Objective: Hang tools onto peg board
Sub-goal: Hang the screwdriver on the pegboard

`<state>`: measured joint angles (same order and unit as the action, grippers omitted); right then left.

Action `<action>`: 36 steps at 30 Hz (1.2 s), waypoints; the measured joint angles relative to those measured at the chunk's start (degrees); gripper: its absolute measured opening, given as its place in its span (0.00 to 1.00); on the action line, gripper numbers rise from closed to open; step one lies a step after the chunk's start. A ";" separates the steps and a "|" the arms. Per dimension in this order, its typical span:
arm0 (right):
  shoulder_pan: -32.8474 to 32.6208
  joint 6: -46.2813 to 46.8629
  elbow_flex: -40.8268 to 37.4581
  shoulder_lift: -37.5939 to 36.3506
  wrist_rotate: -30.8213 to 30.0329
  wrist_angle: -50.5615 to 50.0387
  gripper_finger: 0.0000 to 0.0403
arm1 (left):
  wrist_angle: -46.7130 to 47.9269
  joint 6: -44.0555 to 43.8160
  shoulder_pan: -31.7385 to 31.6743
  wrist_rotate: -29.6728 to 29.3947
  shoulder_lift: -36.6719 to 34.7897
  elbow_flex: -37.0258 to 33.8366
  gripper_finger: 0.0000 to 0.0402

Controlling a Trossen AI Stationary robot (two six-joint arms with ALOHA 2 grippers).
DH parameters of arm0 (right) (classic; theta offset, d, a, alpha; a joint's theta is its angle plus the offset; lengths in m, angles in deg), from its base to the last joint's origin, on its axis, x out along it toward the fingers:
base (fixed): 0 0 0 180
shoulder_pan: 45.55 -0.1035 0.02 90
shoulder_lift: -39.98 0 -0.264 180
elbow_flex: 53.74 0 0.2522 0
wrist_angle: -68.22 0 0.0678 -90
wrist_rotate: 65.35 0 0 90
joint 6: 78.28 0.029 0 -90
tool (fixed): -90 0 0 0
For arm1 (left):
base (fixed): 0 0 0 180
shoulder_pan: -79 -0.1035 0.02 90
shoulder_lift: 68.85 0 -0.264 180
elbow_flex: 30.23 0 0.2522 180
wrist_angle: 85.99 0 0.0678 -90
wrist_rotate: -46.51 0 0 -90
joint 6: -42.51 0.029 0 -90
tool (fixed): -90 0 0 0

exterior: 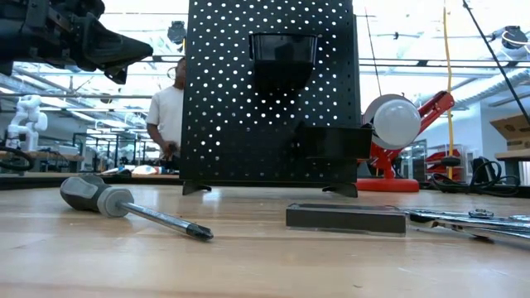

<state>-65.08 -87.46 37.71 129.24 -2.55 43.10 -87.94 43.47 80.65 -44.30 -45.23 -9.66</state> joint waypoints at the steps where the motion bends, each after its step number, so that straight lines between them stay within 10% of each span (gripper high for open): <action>1: -0.62 0.02 0.00 0.00 1.04 -0.07 0.72 | 0.42 -1.26 -0.02 2.44 0.04 0.00 0.10; 6: -2.88 0.41 0.00 0.00 1.65 -0.35 0.69 | 6.38 -4.89 2.05 10.89 2.32 0.00 0.10; 24: -3.19 2.72 0.00 0.02 1.77 -0.92 0.66 | -0.44 -2.86 16.57 5.65 24.00 0.06 0.26; 36: -3.08 4.03 -0.02 0.04 1.39 -0.87 0.66 | 3.17 3.78 22.23 -0.96 45.36 12.46 0.26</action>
<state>-68.16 -83.42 37.69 129.28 -1.16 42.23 -84.77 47.25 102.88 -45.26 0.13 2.79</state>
